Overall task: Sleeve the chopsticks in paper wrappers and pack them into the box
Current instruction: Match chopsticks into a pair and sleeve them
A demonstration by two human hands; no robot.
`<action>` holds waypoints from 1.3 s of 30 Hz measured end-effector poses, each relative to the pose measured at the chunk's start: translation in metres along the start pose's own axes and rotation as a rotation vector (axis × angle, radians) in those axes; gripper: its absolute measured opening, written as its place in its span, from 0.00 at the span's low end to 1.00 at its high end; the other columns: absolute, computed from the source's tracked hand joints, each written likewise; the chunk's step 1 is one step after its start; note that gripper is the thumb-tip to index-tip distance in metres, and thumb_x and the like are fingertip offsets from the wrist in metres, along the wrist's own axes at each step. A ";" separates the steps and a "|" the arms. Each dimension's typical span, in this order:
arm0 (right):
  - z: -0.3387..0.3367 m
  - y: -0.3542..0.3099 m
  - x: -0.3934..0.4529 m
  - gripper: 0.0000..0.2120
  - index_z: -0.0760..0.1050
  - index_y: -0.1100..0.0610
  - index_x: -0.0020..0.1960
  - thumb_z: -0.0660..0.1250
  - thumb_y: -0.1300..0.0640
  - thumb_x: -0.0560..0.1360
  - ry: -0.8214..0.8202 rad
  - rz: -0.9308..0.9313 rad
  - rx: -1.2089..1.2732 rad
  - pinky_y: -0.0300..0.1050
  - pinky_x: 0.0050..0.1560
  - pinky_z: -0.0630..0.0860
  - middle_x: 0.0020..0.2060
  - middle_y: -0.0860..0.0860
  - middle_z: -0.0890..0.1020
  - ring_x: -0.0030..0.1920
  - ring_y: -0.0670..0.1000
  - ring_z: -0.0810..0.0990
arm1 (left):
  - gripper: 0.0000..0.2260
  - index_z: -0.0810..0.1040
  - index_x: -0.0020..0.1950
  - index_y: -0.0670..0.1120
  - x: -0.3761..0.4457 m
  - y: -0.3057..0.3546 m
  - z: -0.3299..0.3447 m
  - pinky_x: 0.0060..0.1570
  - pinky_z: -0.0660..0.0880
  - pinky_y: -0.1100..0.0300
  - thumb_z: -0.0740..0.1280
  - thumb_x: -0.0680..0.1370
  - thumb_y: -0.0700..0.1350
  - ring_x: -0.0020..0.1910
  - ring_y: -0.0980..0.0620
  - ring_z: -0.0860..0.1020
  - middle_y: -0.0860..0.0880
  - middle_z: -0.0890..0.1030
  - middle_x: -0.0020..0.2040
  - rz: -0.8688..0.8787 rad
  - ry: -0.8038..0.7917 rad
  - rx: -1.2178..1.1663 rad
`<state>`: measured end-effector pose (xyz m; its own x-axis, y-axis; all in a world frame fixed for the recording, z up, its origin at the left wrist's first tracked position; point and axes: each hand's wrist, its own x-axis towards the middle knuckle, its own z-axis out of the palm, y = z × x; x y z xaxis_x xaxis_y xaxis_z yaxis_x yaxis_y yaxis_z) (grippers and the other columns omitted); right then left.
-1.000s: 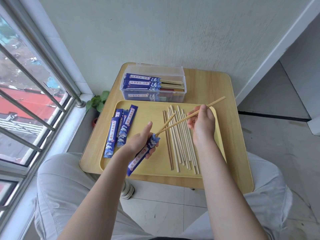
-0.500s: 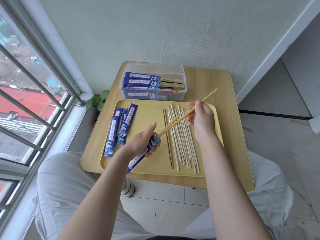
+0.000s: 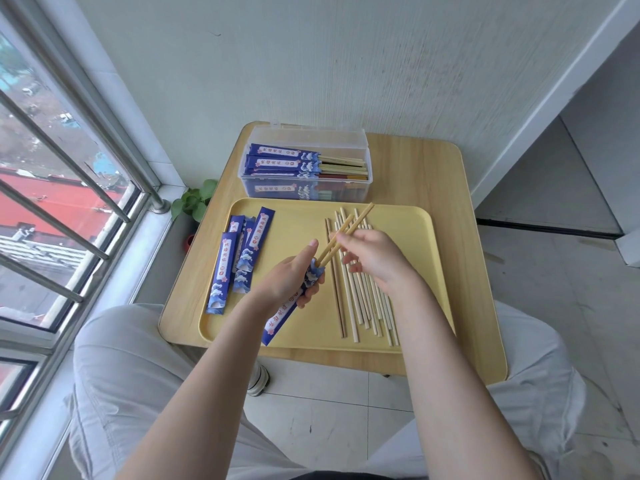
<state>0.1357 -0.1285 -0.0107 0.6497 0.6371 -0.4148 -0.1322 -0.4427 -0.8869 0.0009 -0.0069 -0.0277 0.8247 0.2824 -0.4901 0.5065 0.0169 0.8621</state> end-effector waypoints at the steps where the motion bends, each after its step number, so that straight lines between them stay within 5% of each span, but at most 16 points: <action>1: 0.002 0.001 0.000 0.14 0.81 0.61 0.56 0.70 0.51 0.79 -0.047 0.024 0.006 0.47 0.45 0.79 0.49 0.58 0.84 0.42 0.49 0.81 | 0.31 0.75 0.43 0.42 0.000 0.001 0.001 0.31 0.72 0.59 0.49 0.82 0.66 0.27 0.51 0.69 0.48 0.72 0.31 -0.002 0.005 0.009; 3: 0.004 0.002 0.001 0.18 0.77 0.62 0.62 0.71 0.51 0.78 -0.013 0.020 0.103 0.48 0.46 0.82 0.52 0.60 0.84 0.42 0.50 0.83 | 0.30 0.75 0.43 0.42 0.000 0.001 0.001 0.30 0.71 0.60 0.49 0.83 0.66 0.26 0.52 0.69 0.48 0.72 0.30 -0.013 0.003 0.012; 7: 0.001 0.001 0.008 0.23 0.66 0.49 0.74 0.66 0.56 0.81 0.294 -0.152 0.175 0.49 0.43 0.84 0.50 0.53 0.83 0.43 0.52 0.86 | 0.29 0.74 0.43 0.42 -0.001 -0.001 0.000 0.30 0.71 0.59 0.49 0.83 0.65 0.26 0.51 0.68 0.47 0.72 0.31 -0.033 -0.012 0.001; 15: 0.011 -0.006 0.012 0.11 0.78 0.55 0.62 0.62 0.61 0.83 0.282 -0.200 0.142 0.49 0.40 0.85 0.49 0.54 0.84 0.41 0.53 0.87 | 0.20 0.69 0.41 0.45 0.010 0.010 0.001 0.28 0.64 0.58 0.52 0.86 0.57 0.25 0.51 0.63 0.49 0.68 0.29 -0.066 0.017 -0.067; 21: -0.007 -0.039 0.035 0.07 0.77 0.61 0.58 0.66 0.64 0.81 0.294 -0.156 0.313 0.47 0.38 0.83 0.48 0.57 0.84 0.40 0.56 0.87 | 0.22 0.74 0.44 0.43 0.032 0.049 -0.017 0.30 0.71 0.58 0.54 0.85 0.58 0.26 0.51 0.71 0.49 0.76 0.32 0.032 0.167 0.255; 24: -0.015 -0.058 0.055 0.05 0.76 0.60 0.55 0.66 0.65 0.80 0.398 -0.154 0.483 0.47 0.39 0.83 0.45 0.59 0.84 0.38 0.56 0.87 | 0.17 0.76 0.55 0.47 0.051 0.071 -0.031 0.51 0.75 0.53 0.57 0.83 0.59 0.45 0.50 0.81 0.50 0.83 0.49 0.225 0.480 0.579; 26: -0.023 -0.069 0.070 0.05 0.75 0.60 0.55 0.66 0.65 0.80 0.506 -0.145 0.604 0.46 0.40 0.83 0.45 0.59 0.83 0.37 0.54 0.86 | 0.18 0.74 0.66 0.46 0.064 0.079 -0.045 0.69 0.64 0.48 0.59 0.82 0.55 0.62 0.48 0.75 0.48 0.78 0.63 0.366 0.747 0.737; 28: -0.030 -0.079 0.085 0.06 0.74 0.62 0.57 0.64 0.67 0.81 0.602 -0.142 0.699 0.46 0.41 0.84 0.43 0.58 0.82 0.37 0.55 0.86 | 0.21 0.71 0.72 0.44 0.073 0.082 -0.059 0.75 0.57 0.49 0.60 0.82 0.52 0.72 0.46 0.68 0.46 0.73 0.71 0.431 0.863 0.777; 33: -0.026 -0.091 0.117 0.07 0.72 0.62 0.59 0.62 0.67 0.81 0.714 -0.125 0.761 0.44 0.40 0.84 0.42 0.59 0.82 0.36 0.55 0.86 | 0.30 0.52 0.82 0.46 0.097 0.076 -0.077 0.79 0.45 0.48 0.57 0.83 0.55 0.82 0.45 0.46 0.45 0.51 0.83 0.231 0.686 0.897; 39: -0.010 -0.093 0.147 0.06 0.73 0.62 0.58 0.62 0.66 0.81 0.658 -0.082 0.548 0.45 0.41 0.84 0.38 0.55 0.82 0.34 0.52 0.86 | 0.31 0.48 0.83 0.49 0.119 0.072 -0.094 0.79 0.41 0.47 0.54 0.83 0.57 0.81 0.45 0.41 0.45 0.45 0.83 0.138 0.630 0.976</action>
<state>0.2509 -0.0005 0.0128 0.9524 0.0833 -0.2934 -0.2989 0.0637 -0.9522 0.1121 0.1176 -0.0116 0.7559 0.6546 -0.0127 0.6266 -0.7176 0.3041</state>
